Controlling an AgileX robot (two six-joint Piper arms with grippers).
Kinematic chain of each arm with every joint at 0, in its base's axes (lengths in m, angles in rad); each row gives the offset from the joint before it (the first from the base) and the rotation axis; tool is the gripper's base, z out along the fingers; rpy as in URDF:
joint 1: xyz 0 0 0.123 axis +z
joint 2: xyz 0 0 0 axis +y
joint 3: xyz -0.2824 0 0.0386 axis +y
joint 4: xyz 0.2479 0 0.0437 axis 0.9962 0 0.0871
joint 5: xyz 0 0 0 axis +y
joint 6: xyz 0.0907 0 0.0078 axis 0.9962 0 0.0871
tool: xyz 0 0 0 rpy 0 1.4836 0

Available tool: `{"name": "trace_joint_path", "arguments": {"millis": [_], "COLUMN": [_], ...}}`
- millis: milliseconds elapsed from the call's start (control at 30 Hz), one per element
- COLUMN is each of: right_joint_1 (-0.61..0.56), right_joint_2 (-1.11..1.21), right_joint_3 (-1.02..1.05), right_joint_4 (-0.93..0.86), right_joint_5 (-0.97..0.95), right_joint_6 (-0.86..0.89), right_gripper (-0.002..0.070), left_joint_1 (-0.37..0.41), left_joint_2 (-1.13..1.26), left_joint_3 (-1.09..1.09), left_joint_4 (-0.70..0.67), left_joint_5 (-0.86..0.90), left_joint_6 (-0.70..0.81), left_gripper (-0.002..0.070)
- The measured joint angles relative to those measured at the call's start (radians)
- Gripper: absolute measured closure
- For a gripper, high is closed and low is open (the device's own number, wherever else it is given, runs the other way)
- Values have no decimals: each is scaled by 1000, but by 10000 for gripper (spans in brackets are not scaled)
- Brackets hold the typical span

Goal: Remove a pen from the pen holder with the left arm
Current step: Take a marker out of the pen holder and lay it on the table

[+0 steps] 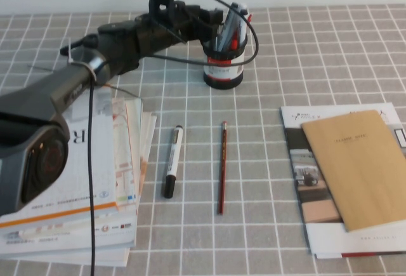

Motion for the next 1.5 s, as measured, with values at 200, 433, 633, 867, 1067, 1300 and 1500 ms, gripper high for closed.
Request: {"name": "trace_joint_path", "arguments": {"millis": [200,433,633,867,1067,1300,1500], "right_joint_1": [0,0,0,0,0,0,0], "right_joint_2": [0,0,0,0,0,0,0], "right_joint_3": [0,0,0,0,0,0,0], "right_joint_4": [0,0,0,0,0,0,0], "right_joint_5": [0,0,0,0,0,0,0], "right_joint_6": [0,0,0,0,0,0,0], "right_gripper": [689,689,689,689,689,689,689], "left_joint_1": [0,0,0,-2,-4,-4,-3], "left_joint_2": [12,12,12,12,12,12,-6], "left_joint_3": [-2,-4,-4,-4,-4,-6,-21], "left_joint_4": [0,0,0,0,0,0,0], "left_joint_5": [-4,-6,-6,0,2,10,32], "left_joint_6": [0,0,0,0,0,0,0], "left_gripper": [251,280,405,631,673,676,678]}}
